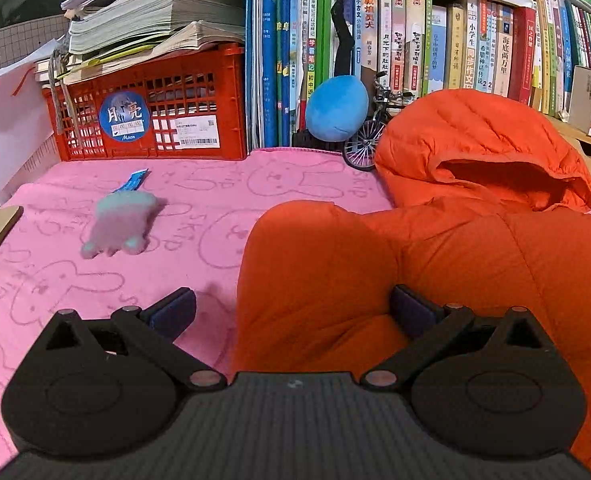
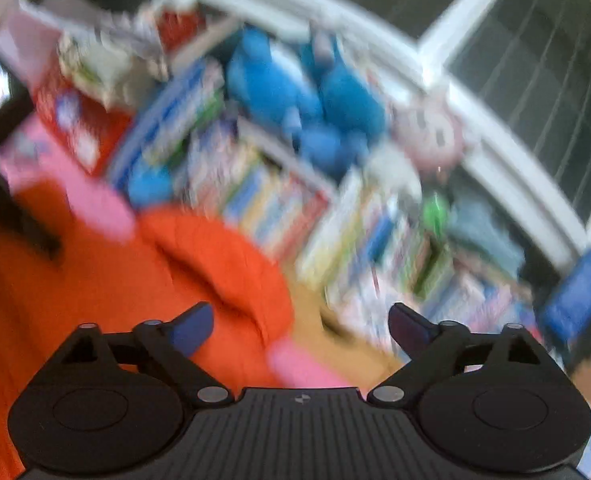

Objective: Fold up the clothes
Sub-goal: 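Carry the held cuff across the jacket body with the right tool, then open the right tool and raise it off the folded sleeve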

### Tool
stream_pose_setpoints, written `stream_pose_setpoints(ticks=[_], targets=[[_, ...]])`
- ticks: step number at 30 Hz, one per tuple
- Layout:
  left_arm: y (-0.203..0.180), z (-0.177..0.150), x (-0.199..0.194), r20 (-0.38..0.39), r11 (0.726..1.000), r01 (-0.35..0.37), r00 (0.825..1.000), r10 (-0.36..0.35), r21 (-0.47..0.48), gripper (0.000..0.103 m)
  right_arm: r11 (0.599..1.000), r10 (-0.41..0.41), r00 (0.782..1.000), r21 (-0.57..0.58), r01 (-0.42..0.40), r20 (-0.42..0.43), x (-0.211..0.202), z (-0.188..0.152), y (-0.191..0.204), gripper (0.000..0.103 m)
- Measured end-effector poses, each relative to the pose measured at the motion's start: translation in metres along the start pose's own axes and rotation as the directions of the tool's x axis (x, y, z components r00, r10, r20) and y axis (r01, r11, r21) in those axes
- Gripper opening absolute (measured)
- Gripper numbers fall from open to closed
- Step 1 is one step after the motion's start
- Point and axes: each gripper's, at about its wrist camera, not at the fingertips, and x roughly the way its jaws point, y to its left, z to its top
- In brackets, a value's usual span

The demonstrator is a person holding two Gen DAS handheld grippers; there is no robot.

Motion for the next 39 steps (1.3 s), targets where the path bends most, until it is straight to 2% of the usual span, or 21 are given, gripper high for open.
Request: stream_pose_setpoints(ticks=[2, 6, 8, 10, 13, 16, 20, 22, 27, 31, 34, 37, 39], targets=[[-0.001, 0.0, -0.001, 0.007, 1.0, -0.008, 1.0, 0.008, 0.004, 0.103, 0.998, 0.045, 0.998, -0.042, -0.044, 0.031, 0.015, 0.012, 0.024, 0.098], [-0.001, 0.0, -0.001, 0.01, 1.0, -0.017, 1.0, 0.017, 0.005, 0.103, 0.98, 0.14, 0.99, -0.141, -0.138, 0.0, 0.051, 0.015, 0.074, 0.098], [-0.001, 0.0, -0.001, 0.009, 1.0, -0.024, 1.0, 0.024, 0.005, 0.103, 0.976, 0.144, 0.989, -0.162, -0.147, -0.032, 0.062, 0.008, 0.088, 0.098], [-0.002, 0.0, -0.002, 0.012, 1.0, -0.029, 1.0, 0.028, 0.011, 0.103, 0.98, 0.147, 0.986, -0.124, -0.156, -0.079, 0.071, -0.001, 0.09, 0.098], [-0.006, 0.0, -0.002, 0.012, 0.999, -0.036, 0.999, 0.035, 0.035, 0.103, 0.987, 0.141, 0.979, -0.056, -0.151, -0.149, 0.08, -0.015, 0.08, 0.098], [-0.006, 0.0, 0.001, -0.001, 0.999, -0.033, 0.999, 0.033, 0.038, 0.103, 0.99, 0.107, 0.979, -0.07, -0.12, -0.174, 0.079, -0.024, 0.073, 0.098], [-0.003, 0.0, 0.002, -0.015, 1.0, -0.017, 1.0, 0.017, 0.025, 0.103, 0.998, 0.052, 0.969, -0.033, -0.062, -0.241, 0.075, -0.039, 0.051, 0.098], [-0.003, 0.0, 0.003, -0.018, 1.0, -0.012, 1.0, 0.013, 0.024, 0.103, 0.998, 0.055, 0.958, 0.026, -0.05, -0.28, 0.07, -0.051, 0.03, 0.098], [-0.002, 0.001, 0.003, -0.025, 1.0, 0.001, 1.0, -0.001, 0.018, 0.103, 0.999, -0.027, 0.939, 0.026, 0.038, -0.342, 0.049, -0.083, -0.007, 0.099], [-0.001, 0.001, 0.003, -0.026, 1.0, 0.007, 1.0, -0.006, 0.013, 0.103, 0.993, -0.099, 0.909, 0.015, 0.115, -0.405, 0.039, -0.107, -0.038, 0.099], [0.0, 0.001, 0.003, -0.026, 1.0, 0.011, 1.0, -0.011, 0.011, 0.103, 0.99, -0.108, 0.893, 0.034, 0.136, -0.437, 0.029, -0.117, -0.058, 0.099], [0.0, 0.001, 0.003, -0.027, 1.0, 0.009, 1.0, -0.009, 0.012, 0.103, 0.988, -0.142, 0.914, 0.002, 0.154, -0.38, 0.015, -0.098, -0.057, 0.097], [-0.001, 0.001, 0.003, -0.028, 1.0, 0.009, 1.0, -0.008, 0.013, 0.103, 0.989, -0.141, 0.946, -0.009, 0.145, -0.291, 0.008, -0.073, -0.047, 0.098]])
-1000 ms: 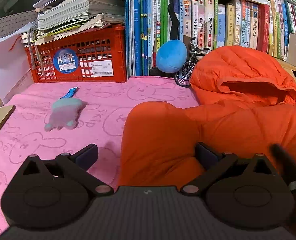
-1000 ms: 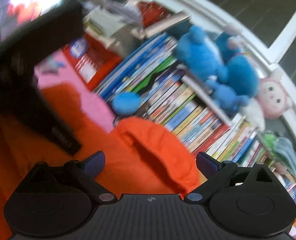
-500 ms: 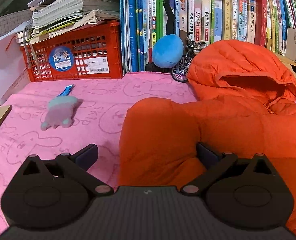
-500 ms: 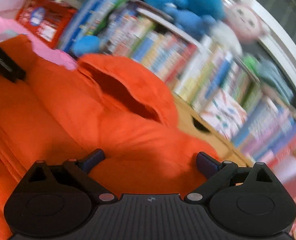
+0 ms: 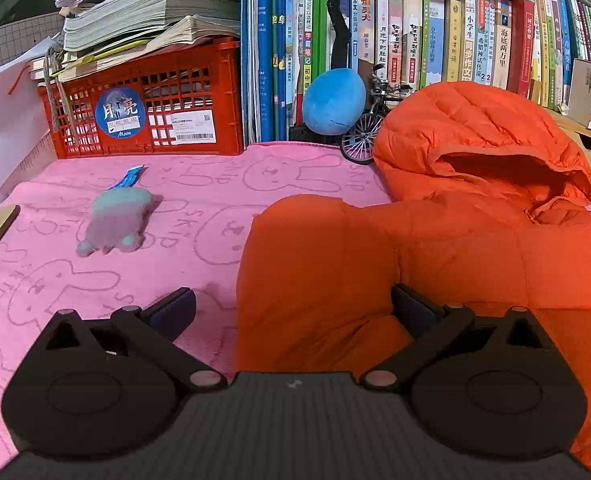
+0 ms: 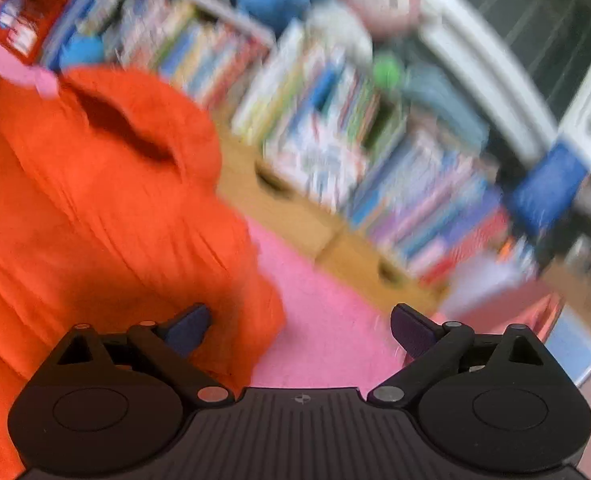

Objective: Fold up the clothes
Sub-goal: 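Open the right tool and raise it off the folded sleeve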

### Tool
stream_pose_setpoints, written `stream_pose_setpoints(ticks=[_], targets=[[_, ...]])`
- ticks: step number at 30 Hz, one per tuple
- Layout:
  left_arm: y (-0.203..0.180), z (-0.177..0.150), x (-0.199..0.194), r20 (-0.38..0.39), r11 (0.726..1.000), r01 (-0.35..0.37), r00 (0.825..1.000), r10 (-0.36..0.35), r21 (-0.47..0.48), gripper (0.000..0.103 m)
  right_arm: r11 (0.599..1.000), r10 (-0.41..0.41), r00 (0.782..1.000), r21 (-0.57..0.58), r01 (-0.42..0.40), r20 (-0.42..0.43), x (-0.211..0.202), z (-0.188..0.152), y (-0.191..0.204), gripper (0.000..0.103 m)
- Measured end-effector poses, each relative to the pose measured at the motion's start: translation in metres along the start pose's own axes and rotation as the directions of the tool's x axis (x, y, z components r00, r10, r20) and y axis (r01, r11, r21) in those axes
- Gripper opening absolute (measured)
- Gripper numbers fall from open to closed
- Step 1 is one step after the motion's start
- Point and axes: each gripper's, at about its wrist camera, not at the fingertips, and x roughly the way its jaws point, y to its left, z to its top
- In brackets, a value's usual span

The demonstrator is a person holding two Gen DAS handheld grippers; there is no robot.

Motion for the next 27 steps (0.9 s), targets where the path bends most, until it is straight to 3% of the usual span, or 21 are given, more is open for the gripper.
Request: stream_pose_setpoints(ticks=[3, 5, 11, 16, 22, 25, 27], targets=[[0.0, 0.0, 0.0, -0.001, 1.0, 0.001, 1.0, -0.001, -0.001, 0.103, 0.996, 0.083, 0.988, 0.021, -0.086, 0.129, -0.012, 0.04, 0.022, 0.1], [0.001, 0.0, 0.0, -0.003, 1.0, 0.005, 1.0, -0.005, -0.005, 0.103, 0.986, 0.16, 0.973, 0.019, -0.165, 0.165, -0.004, 0.068, 0.046, 0.101], [0.008, 0.001, 0.003, -0.021, 0.998, 0.036, 0.999, -0.037, -0.043, 0.103, 0.944, 0.304, 0.945, 0.098, -0.316, 0.118, 0.038, 0.115, 0.108, 0.101], [0.009, 0.002, 0.003, -0.027, 0.998, 0.039, 0.999, -0.04, -0.048, 0.103, 0.951, 0.277, 0.961, 0.144, -0.274, 0.001, 0.07, 0.085, 0.102, 0.101], [0.009, 0.002, 0.003, -0.03, 0.998, 0.044, 0.999, -0.045, -0.048, 0.103, 0.957, 0.135, 0.984, 0.272, -0.099, -0.118, 0.092, 0.024, 0.028, 0.102], [0.009, 0.002, 0.004, -0.033, 0.997, 0.052, 0.998, -0.054, -0.05, 0.103, 0.933, 0.112, 0.978, 0.357, -0.043, -0.174, 0.098, -0.007, -0.001, 0.102], [0.009, 0.003, 0.004, -0.035, 0.997, 0.057, 0.998, -0.059, -0.052, 0.103, 0.902, 0.169, 0.968, 0.426, -0.075, -0.186, 0.101, -0.022, -0.01, 0.102]])
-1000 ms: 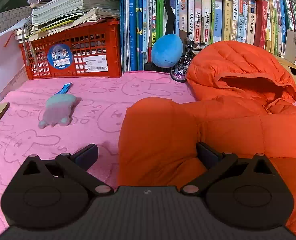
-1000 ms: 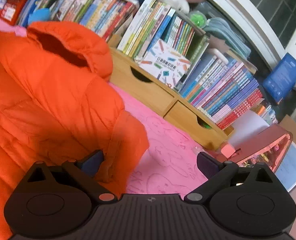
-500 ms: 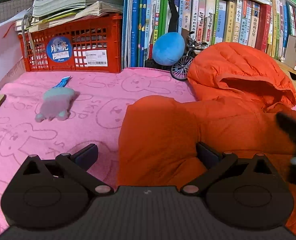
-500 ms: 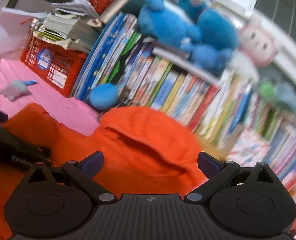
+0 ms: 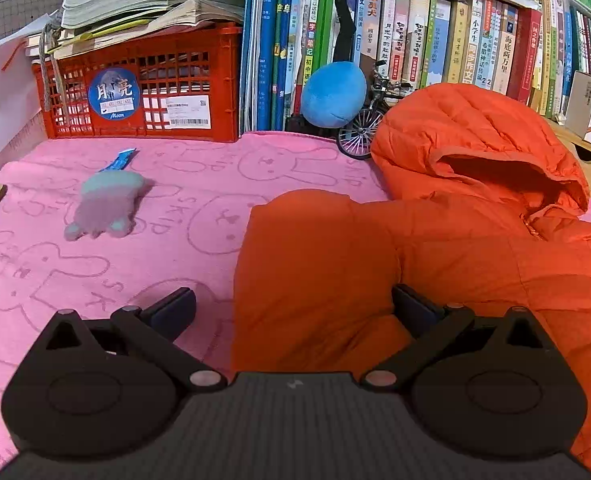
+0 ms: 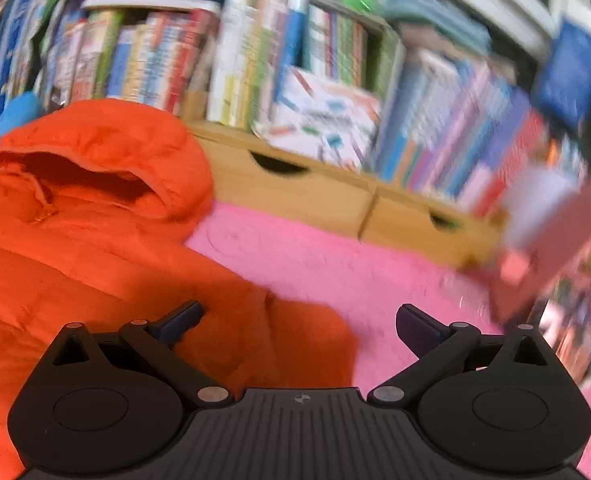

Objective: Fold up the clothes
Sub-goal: 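Open the right tool and raise it off the folded sleeve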

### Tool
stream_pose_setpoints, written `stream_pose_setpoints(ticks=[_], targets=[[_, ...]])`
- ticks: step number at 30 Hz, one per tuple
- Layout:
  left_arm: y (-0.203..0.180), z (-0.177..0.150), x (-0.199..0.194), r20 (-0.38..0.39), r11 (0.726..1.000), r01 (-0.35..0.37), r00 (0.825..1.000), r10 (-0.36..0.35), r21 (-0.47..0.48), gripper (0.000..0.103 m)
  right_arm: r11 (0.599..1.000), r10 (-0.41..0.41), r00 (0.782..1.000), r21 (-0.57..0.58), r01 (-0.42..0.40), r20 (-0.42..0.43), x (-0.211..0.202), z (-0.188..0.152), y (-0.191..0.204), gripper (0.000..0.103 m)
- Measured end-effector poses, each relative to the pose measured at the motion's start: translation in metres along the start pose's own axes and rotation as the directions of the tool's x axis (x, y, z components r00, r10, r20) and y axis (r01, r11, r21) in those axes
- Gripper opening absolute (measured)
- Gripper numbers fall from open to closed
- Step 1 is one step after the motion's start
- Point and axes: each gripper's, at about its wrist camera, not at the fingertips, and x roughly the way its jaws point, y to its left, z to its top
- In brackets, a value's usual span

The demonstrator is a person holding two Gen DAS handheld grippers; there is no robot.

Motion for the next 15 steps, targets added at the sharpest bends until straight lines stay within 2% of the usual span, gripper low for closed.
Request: stream_pose_setpoints(ticks=[5, 15], targets=[[0.0, 0.0, 0.001, -0.006, 1.0, 0.002, 1.0, -0.002, -0.006, 0.103, 0.998, 0.054, 0.996, 0.017, -0.053, -0.065, 0.008, -0.005, 0.002, 0.103], [0.0, 0.001, 0.002, -0.014, 1.0, -0.001, 1.0, 0.001, -0.003, 0.103, 0.988, 0.13, 0.986, 0.102, -0.119, -0.105, 0.016, -0.004, -0.012, 0.103]])
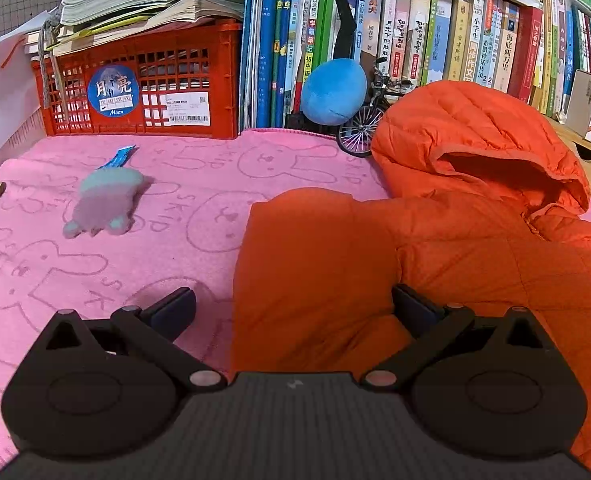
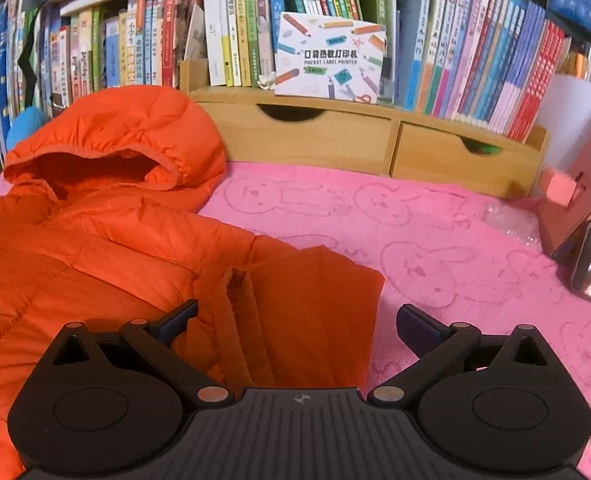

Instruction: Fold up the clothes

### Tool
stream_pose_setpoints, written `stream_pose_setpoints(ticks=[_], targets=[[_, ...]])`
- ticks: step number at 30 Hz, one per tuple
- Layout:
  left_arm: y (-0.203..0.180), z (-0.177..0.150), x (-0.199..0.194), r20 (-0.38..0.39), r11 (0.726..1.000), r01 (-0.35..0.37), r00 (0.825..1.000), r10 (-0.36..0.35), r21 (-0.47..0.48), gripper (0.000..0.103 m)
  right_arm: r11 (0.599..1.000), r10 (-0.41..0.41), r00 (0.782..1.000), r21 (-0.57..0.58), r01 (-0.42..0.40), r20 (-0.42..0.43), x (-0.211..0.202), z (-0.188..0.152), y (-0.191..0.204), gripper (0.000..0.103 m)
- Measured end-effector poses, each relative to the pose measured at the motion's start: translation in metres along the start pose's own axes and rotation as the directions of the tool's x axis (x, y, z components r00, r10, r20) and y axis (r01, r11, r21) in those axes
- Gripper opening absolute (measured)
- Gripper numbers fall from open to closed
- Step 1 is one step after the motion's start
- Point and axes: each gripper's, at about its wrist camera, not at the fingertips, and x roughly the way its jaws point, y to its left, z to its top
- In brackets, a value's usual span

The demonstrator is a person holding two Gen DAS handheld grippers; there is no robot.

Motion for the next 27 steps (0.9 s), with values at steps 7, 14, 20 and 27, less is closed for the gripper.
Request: stream_pose_setpoints(ticks=[7, 14, 20, 27], targets=[[0.0, 0.001, 0.0, -0.004, 1.0, 0.007, 1.0, -0.007, -0.008, 0.103, 1.0, 0.015, 1.0, 0.019, -0.015, -0.009, 0.001, -0.001, -0.003, 0.103], [0.001, 0.0, -0.01, 0.018, 0.999, 0.001, 1.0, -0.001, 0.035, 0.103, 0.996, 0.052, 0.998, 0.075, -0.049, -0.033, 0.001, 0.0, -0.011, 0.103], [-0.013, -0.009, -0.081, 0.162, 0.975, -0.055, 0.987, 0.02, 0.214, 0.103, 0.996, 0.065, 0.992, -0.066, -0.058, 0.107, -0.071, -0.01, -0.001, 0.103], [0.0, -0.038, -0.151, 0.123, 0.968, 0.142, 0.978, -0.17, 0.209, 0.103, 0.974, 0.19, 0.968, -0.152, -0.165, 0.163, -0.146, -0.052, 0.002, 0.103]])
